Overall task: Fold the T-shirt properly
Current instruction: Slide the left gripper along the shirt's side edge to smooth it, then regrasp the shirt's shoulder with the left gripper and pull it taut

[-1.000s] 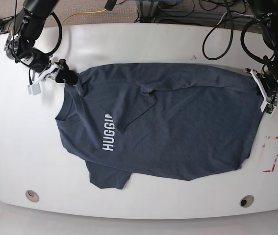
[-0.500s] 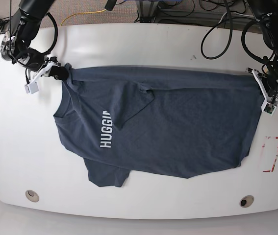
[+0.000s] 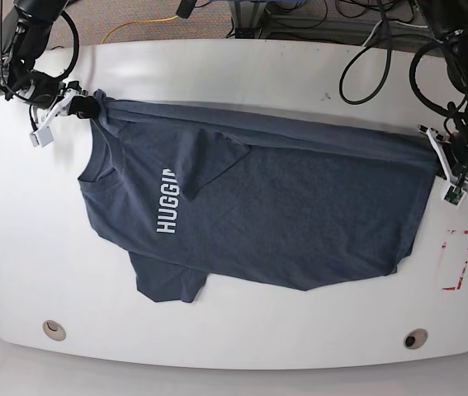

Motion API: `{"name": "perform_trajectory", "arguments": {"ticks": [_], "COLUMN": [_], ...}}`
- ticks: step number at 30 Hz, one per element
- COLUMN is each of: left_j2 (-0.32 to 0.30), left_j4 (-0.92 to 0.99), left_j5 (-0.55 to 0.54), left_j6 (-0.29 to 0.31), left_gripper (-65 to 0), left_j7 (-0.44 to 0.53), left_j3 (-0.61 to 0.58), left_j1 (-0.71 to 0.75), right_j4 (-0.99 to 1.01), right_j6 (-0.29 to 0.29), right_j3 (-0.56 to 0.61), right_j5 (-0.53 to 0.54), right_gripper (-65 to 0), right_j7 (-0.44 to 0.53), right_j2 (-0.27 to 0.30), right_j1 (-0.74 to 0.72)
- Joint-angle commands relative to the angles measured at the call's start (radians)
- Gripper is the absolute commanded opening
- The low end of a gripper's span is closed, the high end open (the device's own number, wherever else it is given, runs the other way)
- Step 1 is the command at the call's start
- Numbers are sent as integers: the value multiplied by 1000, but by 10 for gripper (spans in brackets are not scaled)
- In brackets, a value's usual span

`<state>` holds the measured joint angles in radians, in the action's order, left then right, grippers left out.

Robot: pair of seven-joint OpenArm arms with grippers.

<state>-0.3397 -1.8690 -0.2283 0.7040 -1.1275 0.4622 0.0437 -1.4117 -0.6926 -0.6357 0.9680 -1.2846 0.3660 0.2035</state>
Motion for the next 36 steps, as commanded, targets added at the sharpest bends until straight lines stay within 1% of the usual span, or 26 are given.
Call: {"name": "perform_trajectory", "arguments": {"ticks": [1, 5, 10, 18, 21, 22, 24, 27, 30, 32, 36], "left_j2": [-25, -25, -26, -60, -104, -108, -111, -114, -140, -141, -144], "left_j4": [58, 180, 303, 495, 549, 572, 607, 630, 639, 633, 578], "left_j5": [20, 20, 20, 22, 22, 22, 22, 20, 20, 14, 11], "left_j6": [-6, -6, -6, -6, -6, -6, -6, -6, -6, -6, -6], "left_gripper": [-650, -650, -650, -650, -646, -631, -571, -428, -281, -251, -254], "left_j7": [19, 88, 166, 200, 205, 211, 231, 241, 247, 257, 257], "left_j3": [-12, -26, -93, -155, -162, -162, -164, -162, -159, -159, -153], "left_j1": [-40, -87, -160, -259, -275, -278, -302, -319, -327, -327, -322], "right_j4": [-16, -16, -16, -16, -16, -16, -16, -18, -15, -16, -56], "right_j6": [-6, -6, -6, -6, -6, -6, -6, -6, -6, -6, -6], "right_j3": [-9, -9, -9, -9, -9, -9, -9, -9, -9, -9, -11], "right_j5": [-4, -5, -5, -5, -7, -7, -7, -2, -7, -5, 1], "right_gripper": [-644, -644, -644, -644, -644, -644, -644, -644, -644, -644, -644], "right_j7": [12, 13, 15, 18, 18, 20, 20, 20, 21, 26, 27], "right_j2": [31, 31, 26, 23, 23, 26, 26, 24, 24, 23, 21], "right_j1": [-5, -2, -2, -3, -2, -2, -8, -5, -5, -8, -2]}}
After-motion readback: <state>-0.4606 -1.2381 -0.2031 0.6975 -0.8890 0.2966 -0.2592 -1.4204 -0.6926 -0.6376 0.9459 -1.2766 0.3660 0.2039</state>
